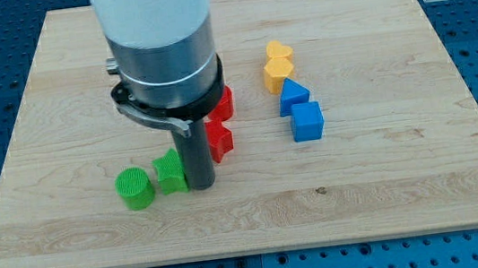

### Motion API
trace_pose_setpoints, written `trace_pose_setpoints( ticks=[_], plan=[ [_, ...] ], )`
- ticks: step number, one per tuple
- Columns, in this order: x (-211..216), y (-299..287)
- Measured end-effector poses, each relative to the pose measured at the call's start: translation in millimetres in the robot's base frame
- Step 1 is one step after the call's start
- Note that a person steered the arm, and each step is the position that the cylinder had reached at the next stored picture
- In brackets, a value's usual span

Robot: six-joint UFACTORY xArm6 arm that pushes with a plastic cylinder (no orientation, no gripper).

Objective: Push the red star to the top of the green blocks

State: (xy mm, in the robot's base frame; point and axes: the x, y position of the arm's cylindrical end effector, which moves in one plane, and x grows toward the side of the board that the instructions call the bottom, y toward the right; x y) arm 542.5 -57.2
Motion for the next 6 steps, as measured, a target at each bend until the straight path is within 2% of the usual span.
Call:
trace_pose_setpoints(
  ticks=[2,3,4,6],
  plan=[
    [-5.9,67.1],
    [-24.5,76.2],
    [-54.2,74.7],
    [-55.0,35.2]
  ],
)
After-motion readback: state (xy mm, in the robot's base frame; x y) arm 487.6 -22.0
